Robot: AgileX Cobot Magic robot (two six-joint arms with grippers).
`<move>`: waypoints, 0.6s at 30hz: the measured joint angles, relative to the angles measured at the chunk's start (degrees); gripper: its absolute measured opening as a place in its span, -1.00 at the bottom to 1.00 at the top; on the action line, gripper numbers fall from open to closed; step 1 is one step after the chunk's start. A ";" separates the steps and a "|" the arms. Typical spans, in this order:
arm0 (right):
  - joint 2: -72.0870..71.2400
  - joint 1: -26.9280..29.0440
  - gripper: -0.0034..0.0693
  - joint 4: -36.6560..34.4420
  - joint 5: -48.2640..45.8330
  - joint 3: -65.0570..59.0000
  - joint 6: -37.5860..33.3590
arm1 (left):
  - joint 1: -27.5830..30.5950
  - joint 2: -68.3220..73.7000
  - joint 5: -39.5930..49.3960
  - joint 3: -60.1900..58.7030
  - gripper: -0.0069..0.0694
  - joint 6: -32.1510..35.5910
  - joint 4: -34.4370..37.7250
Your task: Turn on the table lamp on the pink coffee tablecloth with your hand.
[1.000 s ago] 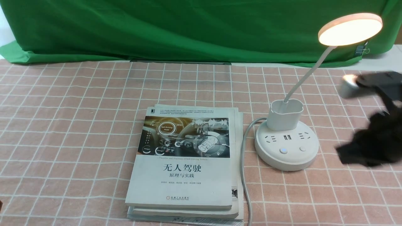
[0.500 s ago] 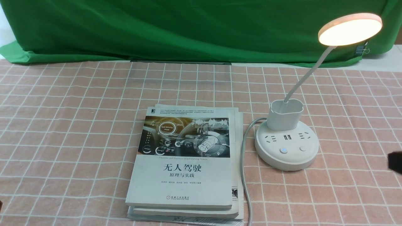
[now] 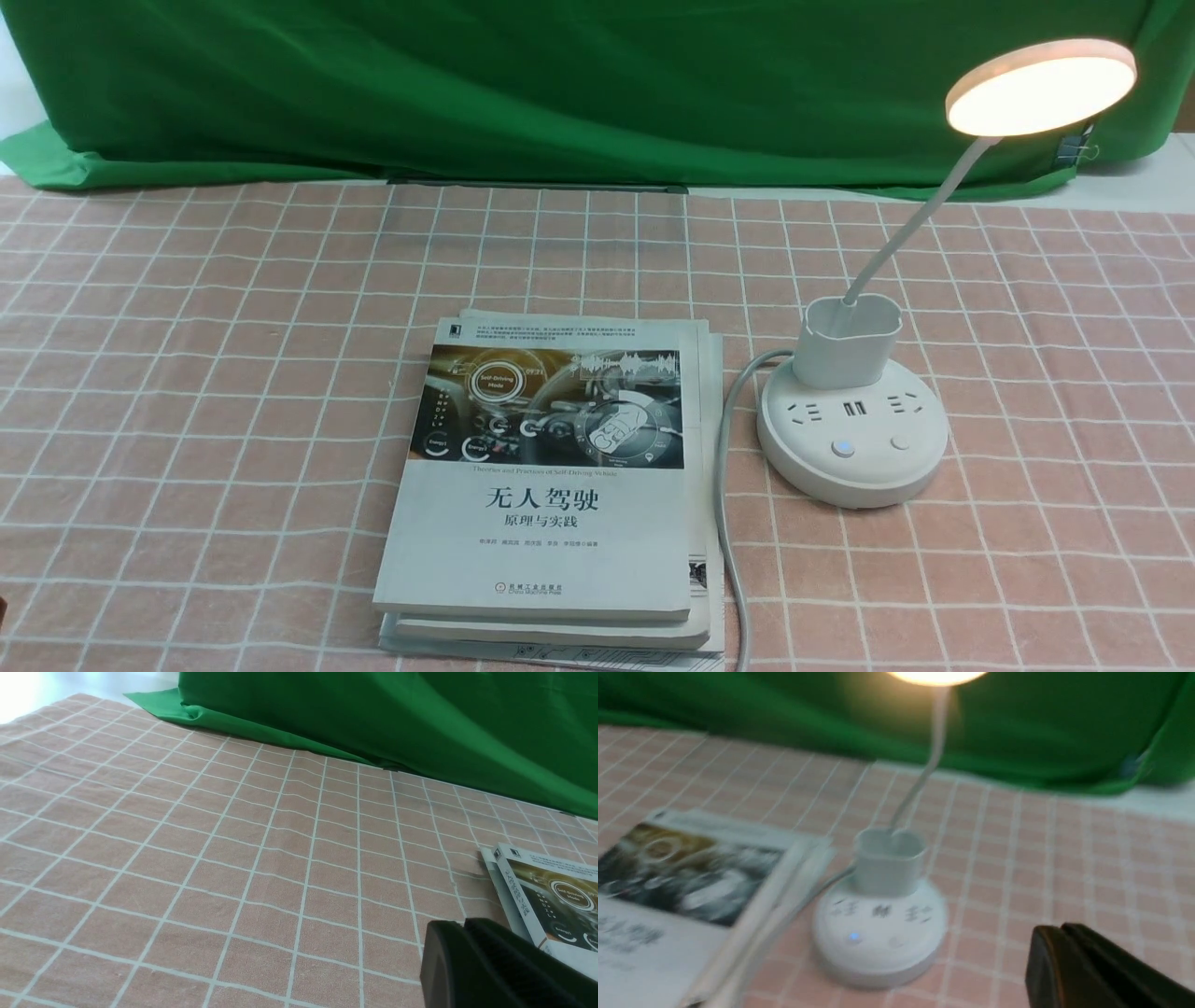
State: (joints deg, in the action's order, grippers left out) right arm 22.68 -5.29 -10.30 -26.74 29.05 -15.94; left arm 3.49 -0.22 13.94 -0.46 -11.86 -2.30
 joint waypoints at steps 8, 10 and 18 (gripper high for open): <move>-16.98 4.30 -0.84 -0.19 11.39 -22.66 0.20 | 0.00 0.00 0.00 0.00 -0.77 0.00 0.00; -19.85 5.04 -0.84 -0.19 12.59 -26.46 0.67 | 0.00 0.00 0.00 0.00 -0.77 0.00 0.00; -22.61 6.94 -0.83 -0.17 12.76 -29.44 1.30 | 0.00 0.00 -0.16 0.00 -0.77 0.00 0.00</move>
State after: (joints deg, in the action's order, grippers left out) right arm 0.07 1.65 -10.47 -13.99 -0.39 -14.64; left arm 3.49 -0.22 13.79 -0.46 -11.86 -2.30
